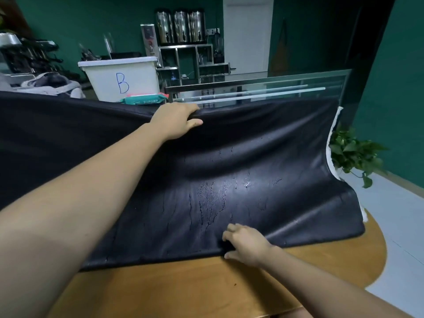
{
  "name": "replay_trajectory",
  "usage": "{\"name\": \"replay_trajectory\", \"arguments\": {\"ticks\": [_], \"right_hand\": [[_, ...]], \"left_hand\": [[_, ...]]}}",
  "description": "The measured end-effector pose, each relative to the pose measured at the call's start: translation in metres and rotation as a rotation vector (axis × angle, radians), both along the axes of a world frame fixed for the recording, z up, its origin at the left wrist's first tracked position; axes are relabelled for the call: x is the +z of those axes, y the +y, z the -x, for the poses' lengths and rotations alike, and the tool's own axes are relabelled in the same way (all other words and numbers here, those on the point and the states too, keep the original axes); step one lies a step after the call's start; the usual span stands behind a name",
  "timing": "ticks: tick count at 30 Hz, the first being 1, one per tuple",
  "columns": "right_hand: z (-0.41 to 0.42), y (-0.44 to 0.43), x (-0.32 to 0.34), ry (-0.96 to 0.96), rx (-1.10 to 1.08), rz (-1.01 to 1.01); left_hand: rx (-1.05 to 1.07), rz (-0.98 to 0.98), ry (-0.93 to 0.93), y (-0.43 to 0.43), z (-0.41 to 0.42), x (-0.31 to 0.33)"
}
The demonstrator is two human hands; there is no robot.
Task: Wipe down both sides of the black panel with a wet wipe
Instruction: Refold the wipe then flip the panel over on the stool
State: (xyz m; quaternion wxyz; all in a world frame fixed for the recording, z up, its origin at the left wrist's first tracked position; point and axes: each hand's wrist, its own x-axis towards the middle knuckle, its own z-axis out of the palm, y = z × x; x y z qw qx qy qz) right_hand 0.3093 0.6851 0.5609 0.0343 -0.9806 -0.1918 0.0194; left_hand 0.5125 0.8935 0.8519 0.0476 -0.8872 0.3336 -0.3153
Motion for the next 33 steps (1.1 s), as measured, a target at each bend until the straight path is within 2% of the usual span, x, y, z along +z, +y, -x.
{"name": "replay_trajectory", "arguments": {"ticks": [8,13,23,33], "right_hand": [[-0.002,0.013,-0.019,-0.099,0.026,0.153],[-0.004,0.023,-0.023,-0.072,0.006,0.204],[0.0,0.036,-0.026,-0.137,0.038,0.38],[0.019,0.03,-0.013,-0.186,0.13,0.328]], "left_hand": [[0.063,0.089,0.213,0.019,-0.009,-0.033],[0.055,0.072,0.24,0.015,-0.012,-0.047],[0.062,0.05,0.248,0.01,-0.026,-0.059],[0.141,0.039,0.315,-0.002,-0.039,-0.062]]}}
